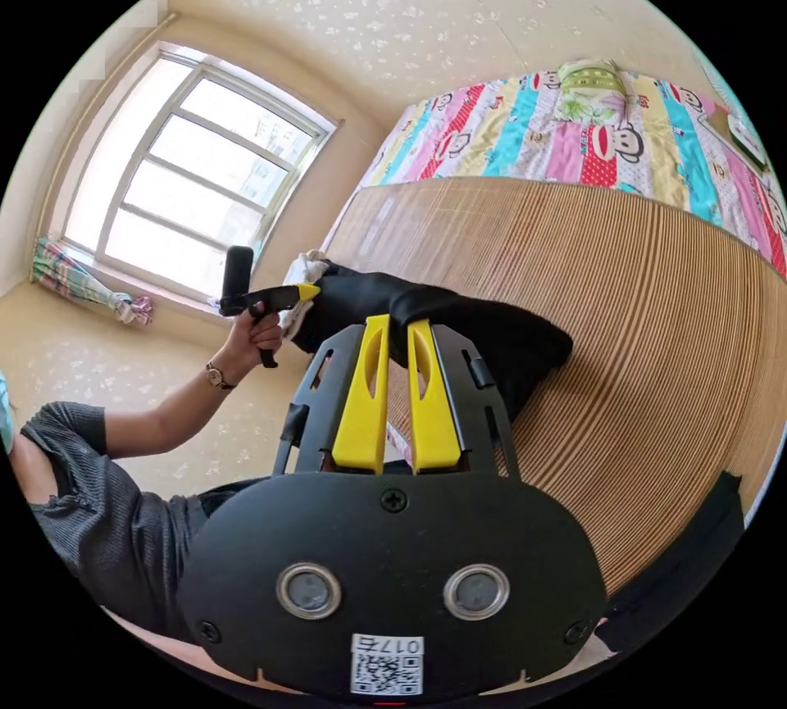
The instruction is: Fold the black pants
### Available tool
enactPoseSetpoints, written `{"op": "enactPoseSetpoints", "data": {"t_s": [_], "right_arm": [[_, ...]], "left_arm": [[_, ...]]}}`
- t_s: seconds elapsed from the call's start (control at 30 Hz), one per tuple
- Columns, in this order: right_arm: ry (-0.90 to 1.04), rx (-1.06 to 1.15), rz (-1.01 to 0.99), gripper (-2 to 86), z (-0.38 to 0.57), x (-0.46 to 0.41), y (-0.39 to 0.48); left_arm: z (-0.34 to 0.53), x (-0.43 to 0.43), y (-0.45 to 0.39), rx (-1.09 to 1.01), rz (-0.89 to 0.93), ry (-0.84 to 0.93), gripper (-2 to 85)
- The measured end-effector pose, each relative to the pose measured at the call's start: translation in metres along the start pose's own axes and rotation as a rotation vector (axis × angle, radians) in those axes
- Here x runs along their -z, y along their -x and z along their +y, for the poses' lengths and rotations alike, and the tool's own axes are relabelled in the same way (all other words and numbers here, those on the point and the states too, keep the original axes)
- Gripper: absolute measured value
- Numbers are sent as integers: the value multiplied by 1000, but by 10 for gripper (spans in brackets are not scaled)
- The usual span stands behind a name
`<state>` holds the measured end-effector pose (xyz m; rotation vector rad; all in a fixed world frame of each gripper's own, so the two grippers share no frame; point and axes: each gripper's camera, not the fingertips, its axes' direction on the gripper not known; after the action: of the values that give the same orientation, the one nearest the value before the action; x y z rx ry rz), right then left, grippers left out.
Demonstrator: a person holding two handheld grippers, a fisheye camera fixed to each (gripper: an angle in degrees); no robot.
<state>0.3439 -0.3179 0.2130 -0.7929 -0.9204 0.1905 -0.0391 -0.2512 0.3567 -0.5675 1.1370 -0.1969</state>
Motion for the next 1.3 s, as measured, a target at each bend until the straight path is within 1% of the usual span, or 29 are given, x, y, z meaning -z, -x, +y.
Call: {"op": "enactPoseSetpoints", "data": {"t_s": [0.03,0.13,0.2,0.27,0.37,0.43,0.5,0.63,0.7,0.77,0.8,0.87,0.9,1.0,1.07,1.2,1.3], "right_arm": [[32,-42,2,18,17,-18,-12],[136,-207,-26,29,68,-68,-46],[209,-335,3,37,100,-94,-67],[283,-498,9,52,132,-117,-96],[249,-587,-80,85,135,-124,-124],[204,-586,-113,104,118,-125,-140],[174,-576,-121,124,92,-128,-157],[118,-531,-158,166,24,-147,-200],[117,-531,-191,180,2,-159,-218],[167,-515,-248,189,-19,-180,-233],[178,-505,-264,186,-22,-184,-235],[218,-485,-347,176,-28,-201,-239],[220,-492,-360,174,-27,-204,-240],[198,-570,-410,154,-15,-203,-244],[216,-560,-464,123,-4,-196,-238],[292,-522,-488,95,14,-180,-219],[354,-486,-530,81,27,-168,-198]], "left_arm": [[10,-12,5,11,-4,18,39],[72,-70,40,149,-42,122,40],[125,-110,67,284,-125,206,43],[156,-129,83,353,-121,234,45],[167,-139,104,439,-95,198,62],[151,-137,117,459,-80,153,94],[114,-136,137,459,-88,100,120],[53,-151,174,450,-98,80,153],[22,-168,195,469,-83,103,173],[7,-179,198,470,-102,130,188],[1,-181,192,436,-105,117,190],[-3,-186,181,416,-73,115,181],[-1,-197,178,430,-15,157,174],[9,-190,162,496,-40,107,152],[13,-183,150,518,-29,137,133],[32,-160,109,513,108,221,100],[61,-134,71,545,173,238,97]]}}
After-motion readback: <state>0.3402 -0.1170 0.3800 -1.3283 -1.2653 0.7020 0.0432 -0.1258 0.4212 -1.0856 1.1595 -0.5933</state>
